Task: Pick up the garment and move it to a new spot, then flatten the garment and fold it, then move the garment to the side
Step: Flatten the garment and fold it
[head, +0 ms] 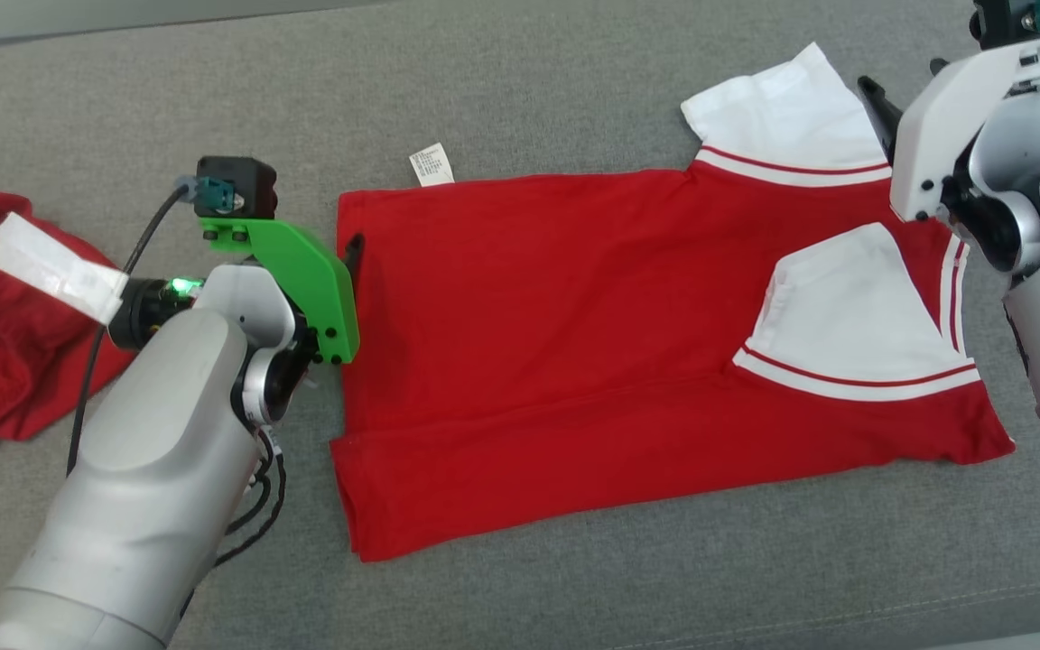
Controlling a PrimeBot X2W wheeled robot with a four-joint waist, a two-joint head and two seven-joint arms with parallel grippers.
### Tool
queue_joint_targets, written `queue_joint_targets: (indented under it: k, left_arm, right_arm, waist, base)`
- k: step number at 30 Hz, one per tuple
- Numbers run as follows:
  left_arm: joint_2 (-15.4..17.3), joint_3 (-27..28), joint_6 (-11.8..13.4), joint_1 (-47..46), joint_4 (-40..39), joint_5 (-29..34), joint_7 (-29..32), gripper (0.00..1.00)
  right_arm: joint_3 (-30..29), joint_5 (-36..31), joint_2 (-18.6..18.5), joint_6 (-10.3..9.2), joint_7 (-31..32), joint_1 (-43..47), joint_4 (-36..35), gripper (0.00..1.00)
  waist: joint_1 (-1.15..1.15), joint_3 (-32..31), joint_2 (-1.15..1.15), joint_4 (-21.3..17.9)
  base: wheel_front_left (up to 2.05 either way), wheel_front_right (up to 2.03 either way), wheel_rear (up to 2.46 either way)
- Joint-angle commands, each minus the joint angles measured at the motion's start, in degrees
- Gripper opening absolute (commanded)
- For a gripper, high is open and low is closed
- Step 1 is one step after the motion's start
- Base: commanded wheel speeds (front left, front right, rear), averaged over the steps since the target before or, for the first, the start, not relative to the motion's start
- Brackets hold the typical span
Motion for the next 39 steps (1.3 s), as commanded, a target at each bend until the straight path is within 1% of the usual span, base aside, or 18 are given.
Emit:
queue_joint_targets:
  k: [1,5,10,13,19,20,21,22,23,24,25,26,31,35,39]
  left_arm:
    - [-0.31,-0.23,-0.35,-2.32,1.57,0.71,-0.55,1.0]
    - [-1.14,-0.68,-0.94,-6.13,6.13,1.91,-1.66,1.0]
    - [-1.95,-1.53,-0.77,-9.99,11.03,3.16,-2.67,1.0]
    - [-2.78,-1.77,-1.32,-11.6,13.35,3.35,-3.51,1.0]
    - [-5.6,-2.89,-4.0,-12.45,17.49,2.24,-1.89,1.0]
    - [-6.16,-2.93,-4.59,-12.43,18.07,1.86,-1.83,0.87]
    - [-6.63,-2.91,-5.16,-12.37,18.55,1.58,-1.66,0.67]
    - [-7.09,-2.98,-5.79,-12.35,19.1,1.3,-1.49,0.5]
    - [-7.48,-2.94,-6.32,-12.35,19.41,1.02,-1.6,0.46]
    - [-7.93,-3.03,-6.82,-12.34,19.8,0.86,-1.79,0.35]
    - [-8.17,-3.12,-7.06,-12.43,20.14,0.85,-2.07,0.26]
    - [-8.35,-3.14,-7.29,-12.66,20.51,0.71,-2.48,0.0]
    - [-9.54,-3.45,-8.11,-13.7,22.19,0.59,-4.36,0.0]
    - [-10.38,-3.97,-8.17,-14.9,22.7,1.04,-7.37,0.0]
    - [-11.01,-5.1,-8.71,-15.13,22.91,0.95,-9.03,0.0]
  right_arm:
    - [0.88,0.47,-0.15,-0.11,-1.05,-2.0,1.59,1.0]
    - [3.86,1.03,-0.36,-0.11,-3.15,-6.43,5.71,1.0]
    - [6.53,1.78,-0.36,-0.11,-5.14,-10.57,9.61,1.0]
    - [7.97,2.36,-0.58,-0.11,-6.02,-12.5,11.74,1.0]
    - [10.6,4.06,-1.34,-0.11,-6.52,-15.03,15.11,1.0]
    - [10.95,4.33,-1.56,-0.11,-6.62,-15.46,15.59,1.0]
    - [11.17,4.76,-1.72,-0.11,-6.68,-15.82,16.0,1.0]
    - [11.42,5.06,-1.87,-0.11,-6.72,-16.23,16.5,1.0]
    - [11.68,5.3,-1.94,-0.11,-6.69,-16.53,16.93,1.0]
    - [11.82,5.62,-1.96,-0.11,-6.77,-16.97,17.44,1.0]
    - [11.88,5.87,-1.94,-0.11,-6.84,-17.26,17.93,1.0]
    - [11.97,6.1,-1.92,-0.11,-6.88,-17.64,18.53,1.0]
    - [11.76,6.57,-1.98,-0.11,-6.87,-19.27,21.78,1.0]
    - [11.1,5.12,-3.13,-0.11,-8.0,-20.78,24.58,1.0]
    - [9.85,2.87,-4.51,-0.11,-8.04,-22.29,28.39,1.0]
  waist:
    - [0.0,3.58,0.0,-0.72]
    - [0.0,5.28,0.0,-0.79]
    - [0.0,6.91,0.0,-0.77]
    - [0.0,7.75,0.0,-0.48]
    - [0.0,8.6,0.0,0.19]
    - [0.0,8.7,0.0,0.36]
    - [0.0,8.8,0.0,0.5]
    - [0.0,8.92,0.0,0.68]
    - [0.0,9.02,0.0,0.83]
    - [0.0,9.2,0.0,1.01]
    - [0.0,9.37,0.0,1.15]
    - [0.0,9.6,0.0,1.32]
    - [0.0,10.77,0.0,2.39]
    - [0.0,11.65,0.0,4.15]
    - [0.0,12.44,0.0,6.44]
  base:
    - [0.0,0.0,0.0]
    - [0.0,0.0,0.0]
    - [0.0,0.0,0.0]
    - [0.0,0.0,0.0]
    - [0.0,0.0,0.0]
    - [0.0,0.0,0.0]
    - [0.0,0.0,0.0]
    - [0.0,0.0,0.0]
    - [0.0,0.0,0.0]
    - [0.0,0.0,0.0]
    - [0.0,0.0,0.0]
    - [0.0,0.0,0.0]
    - [0.0,0.0,0.0]
    - [0.0,0.0,0.0]
    - [0.0,0.0,0.0]
